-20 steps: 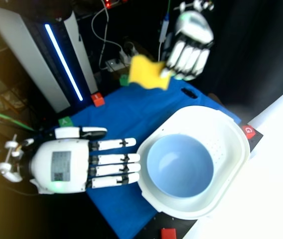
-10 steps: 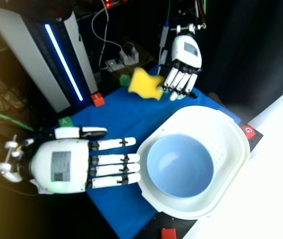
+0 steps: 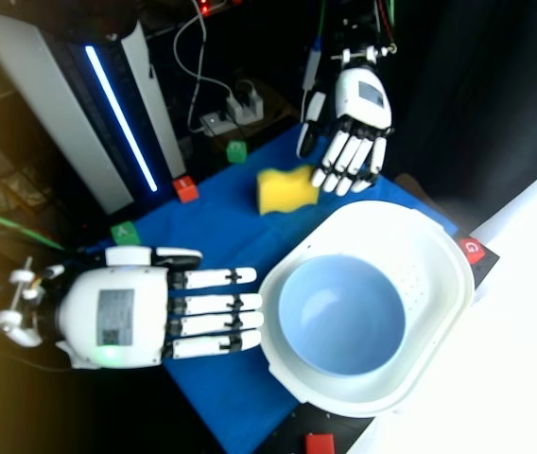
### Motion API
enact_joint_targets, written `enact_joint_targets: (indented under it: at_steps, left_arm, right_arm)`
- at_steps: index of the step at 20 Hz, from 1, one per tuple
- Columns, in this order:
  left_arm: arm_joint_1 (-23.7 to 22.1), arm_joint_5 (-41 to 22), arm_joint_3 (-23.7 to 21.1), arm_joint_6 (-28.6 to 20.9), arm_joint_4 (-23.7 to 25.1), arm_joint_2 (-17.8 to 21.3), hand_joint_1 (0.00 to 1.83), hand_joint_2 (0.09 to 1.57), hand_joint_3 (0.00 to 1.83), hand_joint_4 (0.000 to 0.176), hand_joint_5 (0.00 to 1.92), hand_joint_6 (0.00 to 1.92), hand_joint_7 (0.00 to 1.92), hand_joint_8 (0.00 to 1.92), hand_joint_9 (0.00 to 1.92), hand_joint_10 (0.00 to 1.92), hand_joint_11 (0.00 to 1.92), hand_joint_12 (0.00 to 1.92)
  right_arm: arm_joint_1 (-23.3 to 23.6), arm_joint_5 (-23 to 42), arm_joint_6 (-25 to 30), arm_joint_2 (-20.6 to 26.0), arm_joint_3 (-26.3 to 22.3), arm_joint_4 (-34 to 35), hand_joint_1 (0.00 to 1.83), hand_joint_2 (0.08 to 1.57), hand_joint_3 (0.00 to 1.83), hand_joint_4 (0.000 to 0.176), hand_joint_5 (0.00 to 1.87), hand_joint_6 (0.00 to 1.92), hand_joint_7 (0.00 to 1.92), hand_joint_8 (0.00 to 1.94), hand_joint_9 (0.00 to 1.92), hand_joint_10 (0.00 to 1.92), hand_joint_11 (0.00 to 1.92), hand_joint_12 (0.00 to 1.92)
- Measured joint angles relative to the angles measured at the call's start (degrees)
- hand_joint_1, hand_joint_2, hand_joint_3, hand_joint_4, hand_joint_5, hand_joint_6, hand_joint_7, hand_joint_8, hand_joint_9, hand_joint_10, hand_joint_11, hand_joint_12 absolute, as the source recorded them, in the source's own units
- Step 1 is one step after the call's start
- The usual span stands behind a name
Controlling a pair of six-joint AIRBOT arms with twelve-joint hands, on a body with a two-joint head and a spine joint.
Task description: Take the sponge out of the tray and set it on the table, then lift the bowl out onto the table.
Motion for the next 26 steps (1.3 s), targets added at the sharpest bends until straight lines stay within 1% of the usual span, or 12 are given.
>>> enact_joint_targets:
  at_steps: [1, 2, 3, 7, 12, 15, 16, 17, 18, 20, 23, 26]
  left_arm:
    - [0.0, -0.11, 0.0, 0.55, -0.39, 0.0, 0.79, 0.97, 0.0, 0.011, 0.56, 0.0, 0.5, 0.0, 0.43, 0.0, 0.02, 0.86]
    - [0.33, -0.83, -1.03, 4.33, -3.98, 0.87, 0.66, 0.92, 0.0, 0.101, 0.19, 0.0, 0.13, 0.01, 0.07, 0.01, 0.0, 0.22]
    - [0.33, -1.18, -1.14, 5.29, -4.79, 1.11, 0.61, 0.9, 0.0, 0.148, 0.1, 0.0, 0.07, 0.01, 0.02, 0.0, 0.0, 0.04]
    - [2.34, -7.78, -1.14, 9.38, -15.41, 3.15, 0.64, 0.91, 0.0, 0.174, 0.06, 0.0, 0.0, 0.0, 0.0, 0.0, 0.0, 0.0]
    - [3.63, -13.62, -1.86, 13.4, -21.27, 3.96, 0.67, 0.95, 0.01, 0.12, 0.01, 0.0, 0.0, 0.0, 0.0, 0.0, 0.0, 0.0]
    - [3.63, -14.29, -1.66, 14.49, -23.3, 3.34, 0.68, 0.97, 0.01, 0.115, 0.0, 0.0, 0.0, 0.0, 0.0, 0.0, 0.0, 0.0]
    - [3.63, -14.27, -1.4, 14.56, -23.3, 2.75, 0.7, 0.96, 0.01, 0.133, 0.0, 0.0, 0.0, 0.0, 0.0, 0.0, 0.0, 0.0]
    - [3.63, -14.12, -1.31, 14.56, -23.26, 2.12, 0.68, 0.95, 0.0, 0.134, 0.0, 0.0, 0.0, 0.0, 0.0, 0.0, 0.0, 0.0]
    - [3.63, -13.75, -1.25, 14.56, -23.21, 1.51, 0.66, 0.94, 0.0, 0.153, 0.0, 0.0, 0.0, 0.0, 0.0, 0.0, 0.0, 0.0]
    - [3.63, -12.9, -0.35, 14.58, -23.19, 0.68, 0.59, 0.94, 0.0, 0.14, 0.0, 0.0, 0.0, 0.0, 0.0, 0.0, 0.0, 0.0]
    - [3.63, -11.93, 0.48, 14.56, -24.68, -0.13, 0.6, 0.92, 0.0, 0.135, 0.02, 0.01, 0.0, 0.0, 0.0, 0.0, 0.0, 0.0]
    - [3.63, -11.32, 0.83, 14.56, -24.81, -0.85, 0.63, 0.93, 0.0, 0.106, 0.02, 0.01, 0.0, 0.0, 0.0, 0.0, 0.0, 0.0]
  right_arm:
    - [0.0, 0.02, 0.0, 0.0, -0.02, 0.02, 0.63, 1.34, 0.0, 0.098, 0.52, 0.0, 0.29, 0.0, 0.26, 0.0, 0.04, 0.56]
    - [0.0, 0.0, 0.0, 0.0, -0.2, 0.04, 0.77, 1.3, 0.0, 0.1, 0.48, 0.0, 0.25, 0.0, 0.21, 0.0, 0.0, 0.56]
    - [0.0, -0.02, 0.0, 0.0, -0.26, 0.11, 0.75, 1.27, 0.0, 0.114, 0.46, 0.0, 0.24, 0.0, 0.18, 0.0, 0.0, 0.48]
    - [0.0, 1.51, -0.02, -0.09, -0.44, 0.09, 0.63, 1.22, 0.0, 0.059, 0.44, 0.0, 0.28, 0.0, 0.18, 0.0, 0.0, 0.32]
    - [2.58, 5.11, 0.02, 0.26, 0.63, 0.11, 0.69, 1.23, 0.0, 0.08, 0.42, 0.0, 0.29, 0.0, 0.24, 0.01, 0.07, 0.35]
    - [7.43, 3.72, -0.02, -0.44, 3.61, -1.07, 0.64, 1.2, 0.0, 0.101, 0.45, 0.01, 0.26, 0.0, 0.19, 0.0, 0.04, 0.34]
    - [9.05, 3.45, 0.0, -0.63, 3.98, -1.53, 0.65, 1.19, 0.0, 0.109, 0.45, 0.01, 0.26, 0.0, 0.19, 0.0, 0.04, 0.34]
    - [10.97, 3.41, 0.02, -0.87, 4.37, -2.78, 0.76, 1.14, 0.01, 0.106, 0.48, 0.0, 0.27, 0.0, 0.49, 0.02, 0.21, 0.81]
    - [12.63, 3.28, 0.09, -1.77, 5.27, -3.87, 0.78, 1.12, 0.0, 0.119, 0.48, 0.0, 0.28, 0.0, 0.47, 0.0, 0.13, 1.03]
    - [13.38, 2.01, 1.05, -5.22, 8.37, -4.83, 0.69, 1.15, 0.0, 0.112, 0.46, 0.0, 0.27, 0.0, 0.24, 0.01, 0.0, 0.58]
    - [13.68, -0.5, 6.71, -10.36, 13.29, -9.53, 0.65, 1.13, 0.0, 0.117, 0.46, 0.0, 0.26, 0.0, 0.21, 0.0, 0.0, 0.51]
    - [16.31, -3.34, 7.5, -12.35, 14.75, -13.51, 0.67, 1.16, 0.0, 0.079, 0.46, 0.0, 0.27, 0.0, 0.18, 0.01, 0.0, 0.5]
